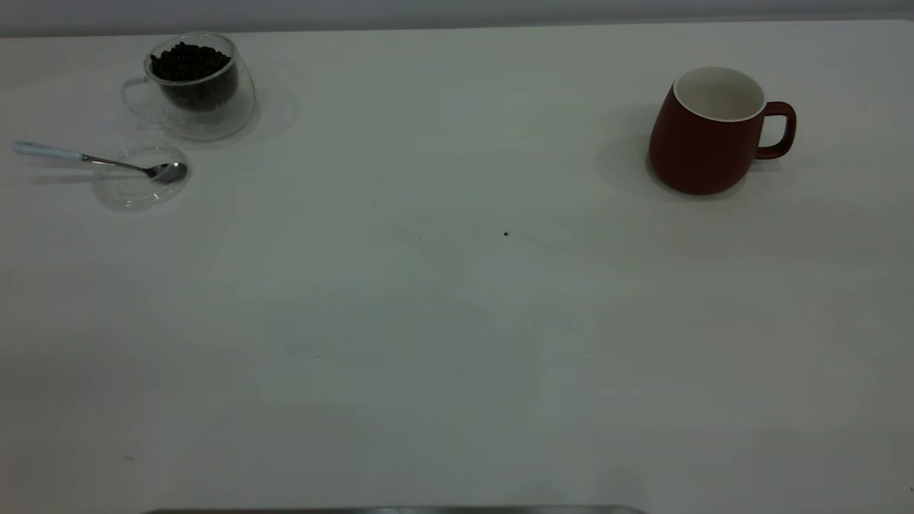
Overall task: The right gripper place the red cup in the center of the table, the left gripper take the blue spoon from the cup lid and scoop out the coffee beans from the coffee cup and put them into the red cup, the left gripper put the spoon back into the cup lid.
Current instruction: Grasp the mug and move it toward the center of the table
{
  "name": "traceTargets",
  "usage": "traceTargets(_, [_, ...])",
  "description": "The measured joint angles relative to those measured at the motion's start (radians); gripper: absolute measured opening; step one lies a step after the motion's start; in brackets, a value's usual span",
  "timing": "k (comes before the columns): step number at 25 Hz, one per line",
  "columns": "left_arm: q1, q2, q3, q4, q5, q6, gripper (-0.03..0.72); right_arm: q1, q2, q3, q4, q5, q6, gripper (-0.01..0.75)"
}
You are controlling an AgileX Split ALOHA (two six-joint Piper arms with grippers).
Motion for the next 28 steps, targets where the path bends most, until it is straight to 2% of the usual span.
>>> traceTargets(5, [0.0, 0.0, 0.0, 0.0, 0.0, 0.0, 0.518, 0.0, 0.305, -0.09, -0.004, -0.127, -0.128, 0.588])
traceTargets(11, [0.0, 0.0, 0.0, 0.0, 0.0, 0.0, 0.518, 0.0, 0.64, -0.174, -0.006, -0.228, -0.316, 0.588])
traceTargets(20, [0.0, 0.0, 0.0, 0.0, 0.0, 0.001, 0.518, 0.015, 1.012, -0.193, -0.007, -0.437, -0.521, 0.588])
traceTargets(24, [0.0, 0.0, 0.0, 0.0, 0.0, 0.001, 0.518, 0.058, 1.156, -0.23, -0.007, -0.478, -0.575, 0.588])
traceTargets(28, [0.0, 0.0, 0.0, 0.0, 0.0, 0.001, 0.518, 0.067, 1.309, -0.324, -0.01, -0.483, -0.609, 0.588])
